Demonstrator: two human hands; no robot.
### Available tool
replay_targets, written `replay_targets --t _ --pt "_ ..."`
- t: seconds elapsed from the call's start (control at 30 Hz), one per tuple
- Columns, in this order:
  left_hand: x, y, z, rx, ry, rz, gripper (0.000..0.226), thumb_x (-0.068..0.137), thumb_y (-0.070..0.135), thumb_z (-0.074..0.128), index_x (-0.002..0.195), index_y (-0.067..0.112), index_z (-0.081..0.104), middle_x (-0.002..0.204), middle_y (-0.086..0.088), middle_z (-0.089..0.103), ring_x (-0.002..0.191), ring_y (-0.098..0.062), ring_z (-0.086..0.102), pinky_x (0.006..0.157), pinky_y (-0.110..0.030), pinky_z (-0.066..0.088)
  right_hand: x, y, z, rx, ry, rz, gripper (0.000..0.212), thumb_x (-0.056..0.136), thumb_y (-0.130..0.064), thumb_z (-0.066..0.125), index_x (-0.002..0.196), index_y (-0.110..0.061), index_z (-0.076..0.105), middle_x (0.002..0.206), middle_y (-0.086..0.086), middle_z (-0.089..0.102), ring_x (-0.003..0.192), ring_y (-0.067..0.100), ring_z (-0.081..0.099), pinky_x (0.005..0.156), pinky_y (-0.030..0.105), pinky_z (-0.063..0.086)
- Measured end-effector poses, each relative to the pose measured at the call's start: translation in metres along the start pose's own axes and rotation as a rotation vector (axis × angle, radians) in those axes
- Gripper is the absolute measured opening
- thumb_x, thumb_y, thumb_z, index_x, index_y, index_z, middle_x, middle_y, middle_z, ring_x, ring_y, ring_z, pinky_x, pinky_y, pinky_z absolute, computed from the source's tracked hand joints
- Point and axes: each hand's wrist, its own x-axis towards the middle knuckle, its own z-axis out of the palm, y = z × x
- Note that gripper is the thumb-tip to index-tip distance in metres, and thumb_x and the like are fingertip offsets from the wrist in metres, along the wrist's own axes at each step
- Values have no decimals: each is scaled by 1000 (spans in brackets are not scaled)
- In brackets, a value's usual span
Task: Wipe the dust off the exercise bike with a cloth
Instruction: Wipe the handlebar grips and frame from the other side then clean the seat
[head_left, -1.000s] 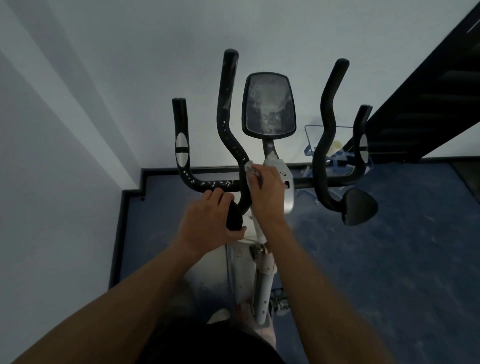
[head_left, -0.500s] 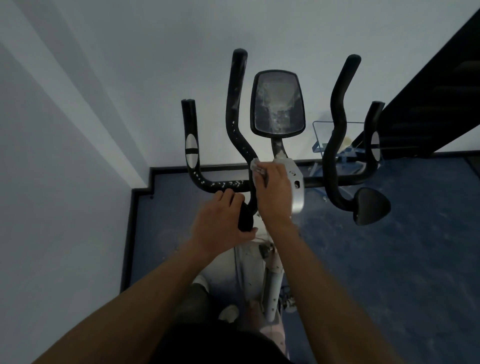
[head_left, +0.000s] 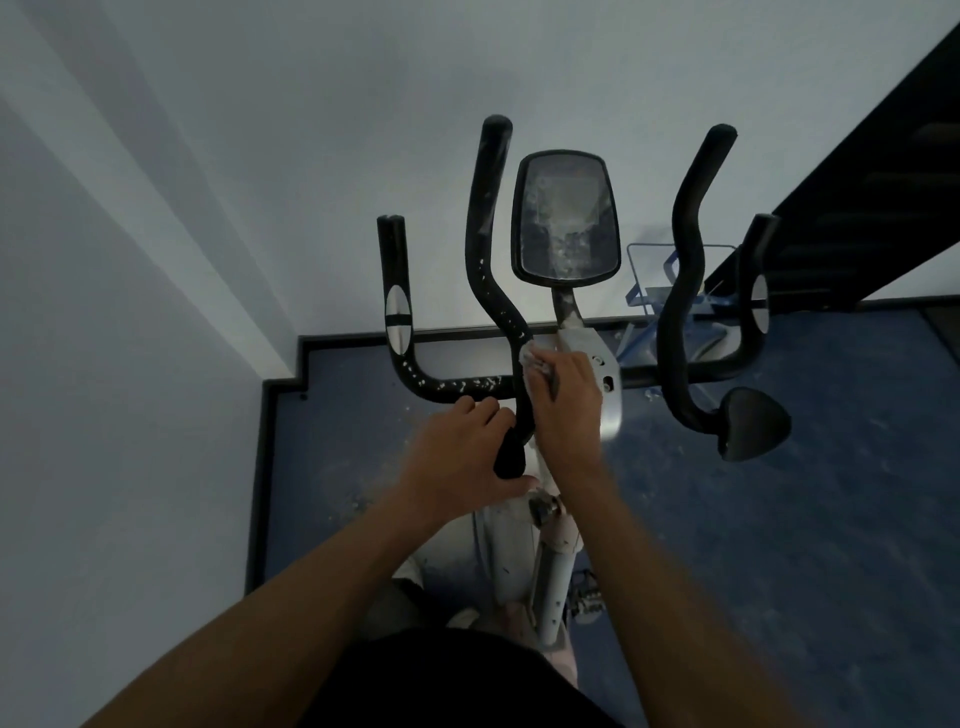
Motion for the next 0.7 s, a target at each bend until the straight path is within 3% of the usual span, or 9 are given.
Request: replay_targets --t 0.07,0.17,0.23,0.33,0.47,0.57,0.7 --pt "-2 0 3 -16 13 -19 70 74 85 50 107 24 60 98 6 59 84 -12 49 64 -26 44 -15 8 -5 -13 -3 2 17 100 -22 63 115 -16 67 106 -9 54 97 16 60 85 28 55" --pt "-2 -3 5 -55 8 -25 71 73 86 52 110 26 60 100 7 58 86 -10 49 66 -25 44 -11 1 -11 -11 5 21 14 100 -23 63 110 -13 68 100 -3 59 87 1 58 76 8 48" --pt "-1 -4 5 -83 16 -25 72 72 86 53 109 25 61 98 7 58 86 -10 48 66 -26 45 8 -11 -7 -5 43 17 16 101 -27 63 103 -13 69 95 0 61 83 -8 54 72 2 40" --pt "-2 -3 5 -91 26 -30 71 71 83 47 109 25 62 97 6 58 85 -10 45 68 -28 49 19 -18 3 -14 55 25 21 101 -36 62 106 -17 70 103 -5 59 89 -12 53 75 3 40" --pt "-1 -1 6 -75 19 -62 72 71 85 44 109 27 60 99 6 58 87 -11 47 69 -32 53 -16 -6 7 15 95 114 6 101 -32 62 102 -26 63 112 -3 57 97 3 56 85 19 51" --pt "-2 -2 7 -73 17 -64 74 71 87 43 110 27 61 100 6 59 88 -12 50 68 -32 54 -19 -7 1 35 107 104 5 100 -31 63 97 -29 60 107 -3 61 92 0 57 79 14 49" --pt "-3 0 6 -105 45 -71 66 70 76 44 108 25 62 97 6 59 88 -13 52 65 -31 52 9 -22 -4 56 143 107 10 100 -29 63 98 -19 66 91 -8 62 84 0 57 74 7 41"
